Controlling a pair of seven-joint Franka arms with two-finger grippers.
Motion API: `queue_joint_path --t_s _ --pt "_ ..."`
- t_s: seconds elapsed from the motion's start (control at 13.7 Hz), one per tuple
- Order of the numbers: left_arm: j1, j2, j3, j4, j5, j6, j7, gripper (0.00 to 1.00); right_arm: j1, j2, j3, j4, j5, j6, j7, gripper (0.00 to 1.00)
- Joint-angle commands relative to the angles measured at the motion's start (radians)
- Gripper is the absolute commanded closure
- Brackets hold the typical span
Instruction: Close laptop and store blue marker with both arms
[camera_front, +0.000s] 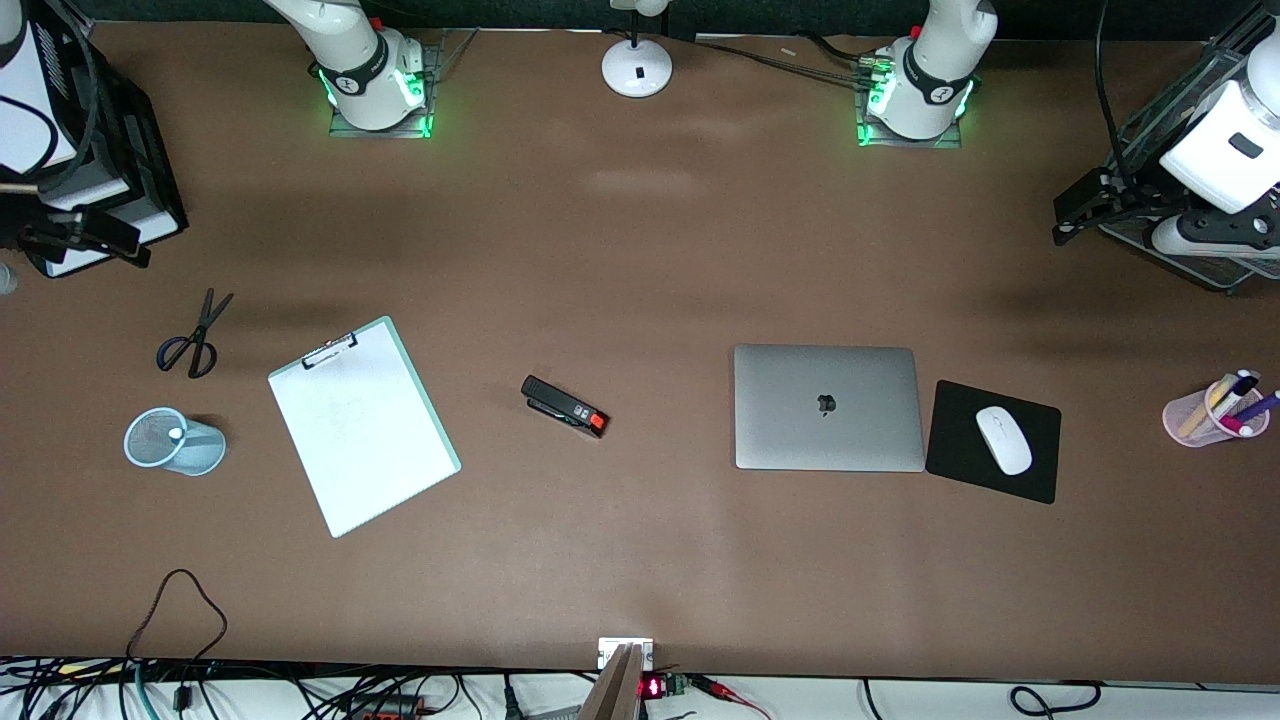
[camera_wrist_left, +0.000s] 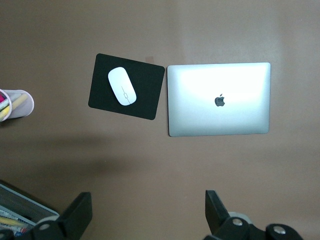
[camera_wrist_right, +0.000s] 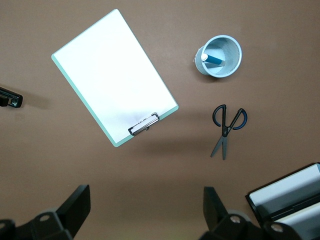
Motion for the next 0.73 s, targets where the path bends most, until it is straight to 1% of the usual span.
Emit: queue_joint_path --t_s 0.0,0.66 --pt "0.002 -0.013 0.0 -0.014 -0.003 0.012 0.025 0.0 -0.004 -0.057 0.008 -0.061 -0.015 0.027 0.016 0.0" --pt "-0.008 -0.005 -0.008 -0.006 -0.001 0.012 0.028 0.0 -0.004 -0.054 0.011 -0.043 -0.003 0.018 0.02 0.0"
